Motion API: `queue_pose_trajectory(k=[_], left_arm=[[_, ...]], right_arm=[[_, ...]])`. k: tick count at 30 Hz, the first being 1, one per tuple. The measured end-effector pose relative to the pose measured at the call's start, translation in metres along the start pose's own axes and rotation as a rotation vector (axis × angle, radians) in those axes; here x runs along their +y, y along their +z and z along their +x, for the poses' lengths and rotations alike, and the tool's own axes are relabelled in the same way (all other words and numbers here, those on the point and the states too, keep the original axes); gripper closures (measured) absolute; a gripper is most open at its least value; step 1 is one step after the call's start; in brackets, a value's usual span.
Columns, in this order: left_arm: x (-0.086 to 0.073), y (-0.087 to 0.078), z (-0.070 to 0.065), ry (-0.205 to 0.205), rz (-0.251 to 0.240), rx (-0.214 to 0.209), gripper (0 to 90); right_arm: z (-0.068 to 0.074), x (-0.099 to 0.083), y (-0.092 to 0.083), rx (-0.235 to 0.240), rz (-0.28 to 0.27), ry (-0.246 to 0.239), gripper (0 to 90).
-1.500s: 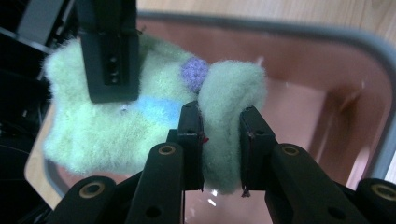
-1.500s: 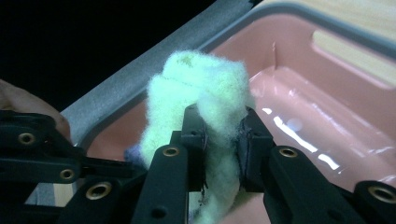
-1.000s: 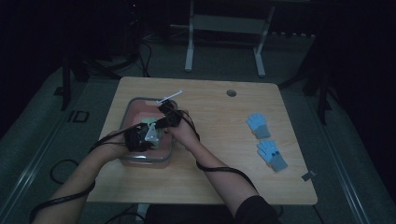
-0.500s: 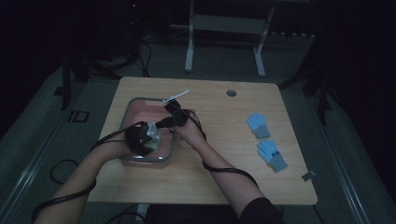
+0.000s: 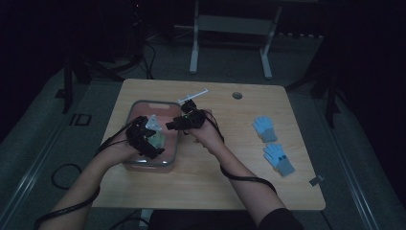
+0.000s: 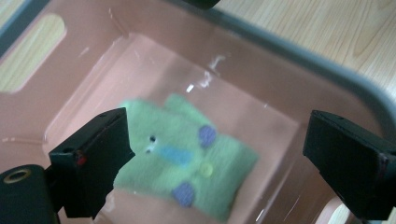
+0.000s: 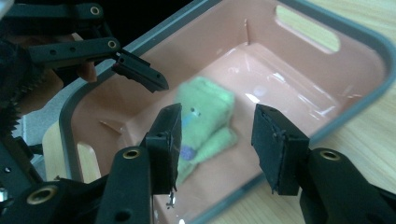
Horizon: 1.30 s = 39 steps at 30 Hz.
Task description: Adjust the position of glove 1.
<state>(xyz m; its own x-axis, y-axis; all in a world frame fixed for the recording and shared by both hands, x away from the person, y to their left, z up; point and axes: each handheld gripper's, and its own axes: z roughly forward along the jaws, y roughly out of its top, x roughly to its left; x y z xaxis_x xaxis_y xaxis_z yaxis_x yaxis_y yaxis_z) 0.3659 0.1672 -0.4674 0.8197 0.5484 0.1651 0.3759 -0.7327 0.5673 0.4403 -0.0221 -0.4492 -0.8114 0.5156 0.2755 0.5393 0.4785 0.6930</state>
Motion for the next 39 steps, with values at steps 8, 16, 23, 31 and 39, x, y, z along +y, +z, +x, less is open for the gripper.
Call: queue_pose_trajectory(k=[8,16,23,31,39], left_arm=[[0.023,-0.005,-0.017,0.030,-0.046,-0.019,2.2],[0.045,-0.007,-0.033,0.033,-0.130,-0.024,2.2],[0.060,-0.001,-0.050,0.070,-0.136,-0.008,2.2],[0.070,0.011,-0.065,0.079,-0.145,-0.025,2.2],[0.080,0.022,-0.082,0.076,-0.175,-0.047,2.2]], right_arm=[[-0.010,-0.013,-0.022,-0.028,0.005,-0.022,47.7],[-0.024,-0.026,-0.040,-0.068,-0.007,-0.026,37.7],[-0.041,-0.041,-0.060,-0.078,-0.037,0.003,29.2],[-0.055,-0.061,-0.077,-0.077,-0.047,-0.004,20.2],[-0.063,-0.087,-0.093,-0.099,-0.035,-0.040,20.1]])
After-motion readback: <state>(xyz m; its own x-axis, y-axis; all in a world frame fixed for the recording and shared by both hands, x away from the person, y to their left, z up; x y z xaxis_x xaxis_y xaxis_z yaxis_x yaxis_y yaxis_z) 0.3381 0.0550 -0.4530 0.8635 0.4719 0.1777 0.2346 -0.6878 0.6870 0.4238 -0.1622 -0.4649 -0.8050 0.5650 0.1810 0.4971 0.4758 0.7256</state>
